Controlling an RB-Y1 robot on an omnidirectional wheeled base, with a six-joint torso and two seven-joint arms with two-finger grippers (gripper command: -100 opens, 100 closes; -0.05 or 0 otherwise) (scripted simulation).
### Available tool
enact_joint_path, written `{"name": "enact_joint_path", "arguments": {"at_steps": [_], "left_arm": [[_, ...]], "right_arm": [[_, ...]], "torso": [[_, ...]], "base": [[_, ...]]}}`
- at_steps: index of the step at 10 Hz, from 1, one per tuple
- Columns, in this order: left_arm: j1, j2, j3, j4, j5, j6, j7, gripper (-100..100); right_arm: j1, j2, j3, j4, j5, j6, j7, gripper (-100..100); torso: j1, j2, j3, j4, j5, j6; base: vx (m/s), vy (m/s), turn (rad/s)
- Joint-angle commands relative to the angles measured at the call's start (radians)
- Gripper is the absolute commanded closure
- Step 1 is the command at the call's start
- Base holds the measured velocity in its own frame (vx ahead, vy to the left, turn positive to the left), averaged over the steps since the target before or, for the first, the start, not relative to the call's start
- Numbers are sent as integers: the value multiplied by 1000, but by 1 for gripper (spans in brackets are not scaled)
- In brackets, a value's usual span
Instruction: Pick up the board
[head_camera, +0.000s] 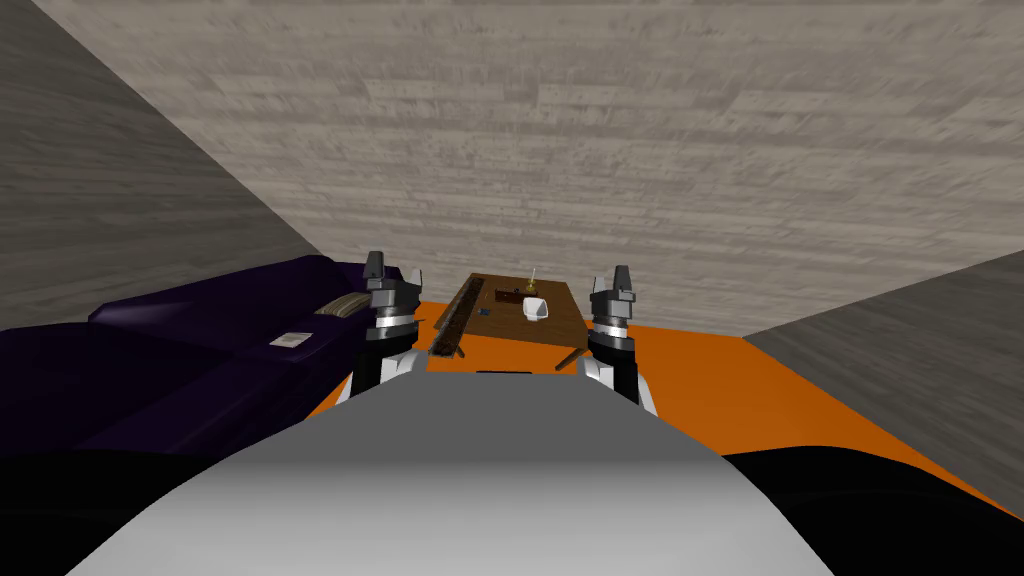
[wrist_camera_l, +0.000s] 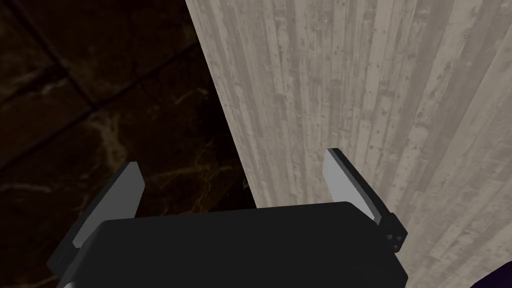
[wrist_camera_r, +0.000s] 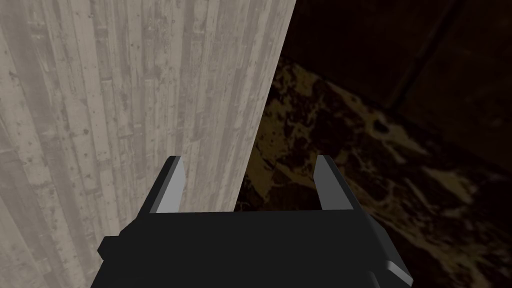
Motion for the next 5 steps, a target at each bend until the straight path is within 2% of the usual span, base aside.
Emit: {"name": "enact_joint_path", "arguments": {"at_steps": [1, 5], "left_arm": [[-11, 36, 7, 19, -1, 24, 10, -100], [-52, 108, 33, 88, 2, 113, 44, -100]], "right_arm": [[0, 0, 0, 0, 0, 0, 0, 0], [0, 0, 0, 0, 0, 0, 0, 0]], "torso": [[0, 0, 0, 0, 0, 0], [7, 2, 1, 1, 2, 0]], "base": [[-15, 36, -23], [-40, 90, -63]]}}
